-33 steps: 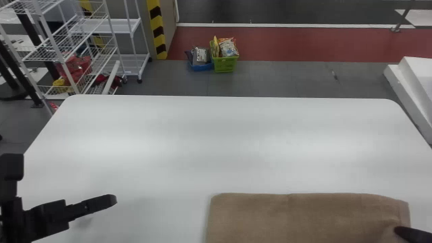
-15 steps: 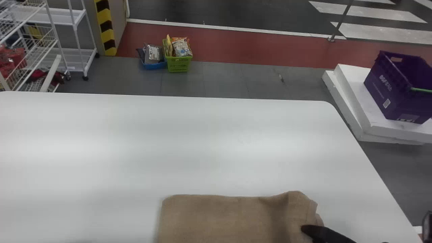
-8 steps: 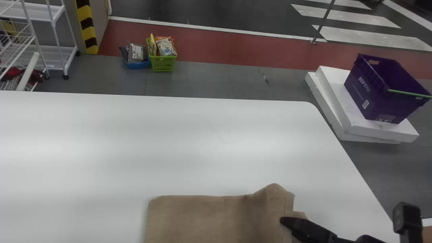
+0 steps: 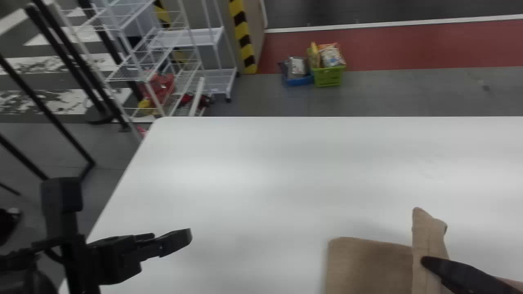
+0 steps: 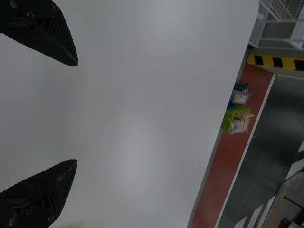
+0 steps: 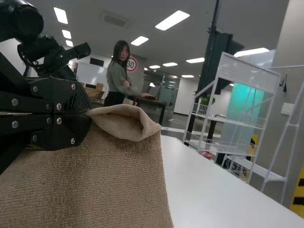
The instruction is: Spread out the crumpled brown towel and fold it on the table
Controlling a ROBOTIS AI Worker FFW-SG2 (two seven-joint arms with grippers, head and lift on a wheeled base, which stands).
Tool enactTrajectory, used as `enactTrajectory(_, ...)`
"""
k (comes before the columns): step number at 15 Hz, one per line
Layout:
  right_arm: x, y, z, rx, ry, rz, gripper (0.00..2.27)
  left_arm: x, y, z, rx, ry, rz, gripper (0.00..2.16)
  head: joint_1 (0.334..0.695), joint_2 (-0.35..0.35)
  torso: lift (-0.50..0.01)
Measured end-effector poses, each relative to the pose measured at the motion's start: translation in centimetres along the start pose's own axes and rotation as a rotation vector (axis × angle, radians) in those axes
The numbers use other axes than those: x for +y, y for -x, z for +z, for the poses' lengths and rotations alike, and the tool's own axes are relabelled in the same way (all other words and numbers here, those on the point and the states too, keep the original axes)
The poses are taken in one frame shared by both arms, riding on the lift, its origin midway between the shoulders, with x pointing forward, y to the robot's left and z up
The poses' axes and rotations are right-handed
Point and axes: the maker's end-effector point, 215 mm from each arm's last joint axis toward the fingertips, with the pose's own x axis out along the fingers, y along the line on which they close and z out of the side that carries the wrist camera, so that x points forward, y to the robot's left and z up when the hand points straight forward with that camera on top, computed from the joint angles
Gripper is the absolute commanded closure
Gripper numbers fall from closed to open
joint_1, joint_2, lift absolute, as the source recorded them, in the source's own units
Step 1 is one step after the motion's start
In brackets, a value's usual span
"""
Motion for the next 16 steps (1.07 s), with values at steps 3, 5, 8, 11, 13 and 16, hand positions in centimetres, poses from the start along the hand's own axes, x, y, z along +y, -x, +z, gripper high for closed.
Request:
enactTrajectory(3,1.7,-5.3,-2.4,0.129,0.042,0.047,1.29,2.3,0.1,0.7,-0.024,0.074,-0.006,0.08,0.695,0.350,-0.127)
enactTrajectory(5,2.6,-8.1,-5.1,0.220,0.045,0.081,1.29,2.8,-0.5,0.2,-0.013,0.101,-0.016,0.08,0.695,0.350,-0.127)
enactTrajectory(8,4.6,-10.9,-8.3,0.326,0.047,0.152,1.29,2.7,-1.8,0.0,0.001,0.129,-0.041,0.08,0.695,0.350,-0.127)
enactTrajectory(11,5.2,-12.3,-9.9,0.387,0.031,0.197,1.29,2.7,-2.5,0.3,0.002,0.144,-0.052,0.08,0.695,0.350,-0.127)
enactTrajectory(13,5.2,-12.9,-10.5,0.410,0.031,0.199,1.29,2.6,-3.0,0.3,0.008,0.153,-0.058,0.08,0.695,0.350,-0.127)
enactTrajectory(16,6.0,-13.1,-10.8,0.425,0.029,0.234,1.30,2.7,-4.0,-0.6,0.036,0.171,-0.064,0.08,0.695,0.350,-0.127)
